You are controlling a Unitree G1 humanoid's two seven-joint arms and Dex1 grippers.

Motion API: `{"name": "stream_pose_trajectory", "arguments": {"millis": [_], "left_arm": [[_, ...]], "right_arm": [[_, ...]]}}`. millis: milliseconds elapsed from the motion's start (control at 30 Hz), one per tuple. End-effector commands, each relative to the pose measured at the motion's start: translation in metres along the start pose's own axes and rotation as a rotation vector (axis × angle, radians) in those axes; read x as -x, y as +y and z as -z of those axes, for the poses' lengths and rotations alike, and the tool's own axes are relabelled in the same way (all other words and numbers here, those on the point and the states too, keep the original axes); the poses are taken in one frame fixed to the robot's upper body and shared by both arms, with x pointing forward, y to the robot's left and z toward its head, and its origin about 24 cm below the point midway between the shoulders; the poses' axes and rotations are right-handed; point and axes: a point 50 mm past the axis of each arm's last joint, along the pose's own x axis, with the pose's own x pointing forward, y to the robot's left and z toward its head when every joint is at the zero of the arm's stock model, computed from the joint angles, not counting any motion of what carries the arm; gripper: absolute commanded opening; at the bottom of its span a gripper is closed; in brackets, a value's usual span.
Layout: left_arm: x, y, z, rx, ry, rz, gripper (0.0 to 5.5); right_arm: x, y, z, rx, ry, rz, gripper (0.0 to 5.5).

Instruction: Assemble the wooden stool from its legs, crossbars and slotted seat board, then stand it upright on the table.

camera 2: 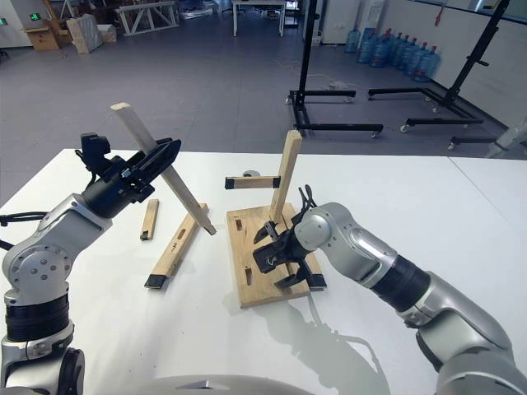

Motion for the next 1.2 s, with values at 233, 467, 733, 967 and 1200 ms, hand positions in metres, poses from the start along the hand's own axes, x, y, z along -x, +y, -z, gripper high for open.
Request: {"name": "stream_pose_trajectory", "arguments": {"millis": [233, 467, 733, 967, 1200], "left_arm": [[-0.001, -0.003, 0.001, -0.014, 0.025, -0.003, 2.01], [-0.002, -0.004, 0.001, -0.015, 0.026, -0.004, 2.01], [-0.001, 0.002, -0.004, -0.078, 0.037, -0.062, 2.01], [-0.004, 0.011, 0.002, -0.223, 0.076, -0.100, 2.01], [-0.019, 0.017, 0.021, -0.062, 0.062, 0.012, 2.01]], "right_arm": [[-0.008, 0.017, 0.023, -0.100, 0.054, -0.086, 5.38], [0.016, -0.005, 0.013, -0.101, 0.014, 0.003, 5.38], [0.073, -0.053, 0.000, -0.161, -0.070, 0.268, 5.38], [0.094, -0.043, 0.019, -0.413, -0.264, 0.416, 5.38], [0.069, 0.004, 0.035, -0.701, -0.397, 0.415, 5.38]]}}
